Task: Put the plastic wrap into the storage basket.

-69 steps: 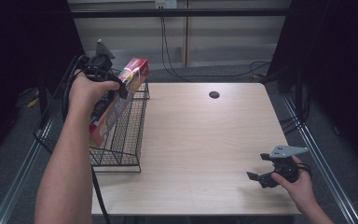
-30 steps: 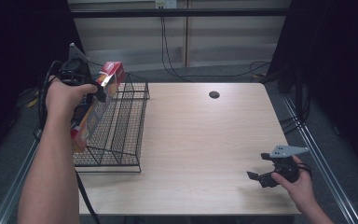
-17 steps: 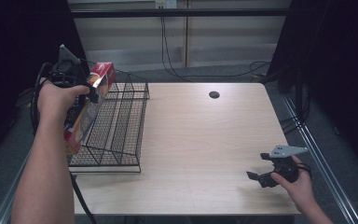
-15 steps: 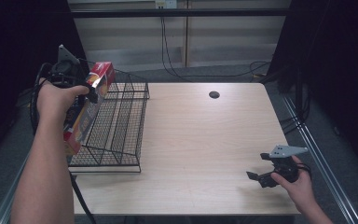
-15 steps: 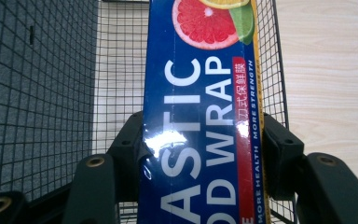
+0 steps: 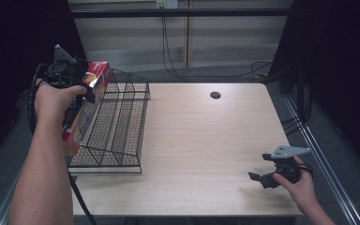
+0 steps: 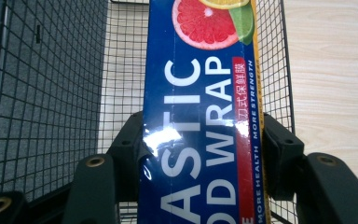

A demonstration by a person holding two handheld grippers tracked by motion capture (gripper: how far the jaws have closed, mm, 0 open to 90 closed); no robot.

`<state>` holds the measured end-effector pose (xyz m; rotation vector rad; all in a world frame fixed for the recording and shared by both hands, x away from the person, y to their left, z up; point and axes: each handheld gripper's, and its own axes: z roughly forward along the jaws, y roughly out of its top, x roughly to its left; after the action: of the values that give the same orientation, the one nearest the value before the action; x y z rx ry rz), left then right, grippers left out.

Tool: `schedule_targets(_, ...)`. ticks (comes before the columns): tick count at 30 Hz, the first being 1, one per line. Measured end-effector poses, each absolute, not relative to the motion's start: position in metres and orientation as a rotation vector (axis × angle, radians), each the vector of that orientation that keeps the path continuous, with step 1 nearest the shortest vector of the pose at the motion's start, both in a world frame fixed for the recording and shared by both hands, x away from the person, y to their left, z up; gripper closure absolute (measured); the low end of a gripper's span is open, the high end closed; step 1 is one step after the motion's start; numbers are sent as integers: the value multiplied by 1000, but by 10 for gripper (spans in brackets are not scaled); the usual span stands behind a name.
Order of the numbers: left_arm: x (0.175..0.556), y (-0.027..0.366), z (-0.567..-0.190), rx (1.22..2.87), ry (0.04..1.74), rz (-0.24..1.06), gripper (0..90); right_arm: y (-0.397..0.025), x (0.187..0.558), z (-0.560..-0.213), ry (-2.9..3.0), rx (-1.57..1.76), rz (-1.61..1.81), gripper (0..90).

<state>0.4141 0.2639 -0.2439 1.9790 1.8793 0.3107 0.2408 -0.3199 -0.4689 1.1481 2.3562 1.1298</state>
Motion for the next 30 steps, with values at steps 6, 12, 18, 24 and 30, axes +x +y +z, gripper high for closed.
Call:
schedule_targets(6, 415, 269, -248, 1961, 1906, 325, 441, -320, 241, -469, 2357, 1147, 1132, 43)
schedule_targets(12, 416, 271, -255, 1947, 1941, 327, 440, -320, 241, -469, 2357, 1146, 1131, 43)
schedule_targets(18, 416, 274, -265, 1935, 1959, 336, 439, -320, 241, -469, 2356, 1146, 1130, 43)
schedule_targets(24, 416, 275, -269, 1935, 1976, 348, 437, -320, 241, -469, 2359, 1144, 1130, 43)
schedule_targets(30, 417, 276, -274, 1928, 1989, 352, 436, -319, 241, -469, 2361, 1143, 1135, 43)
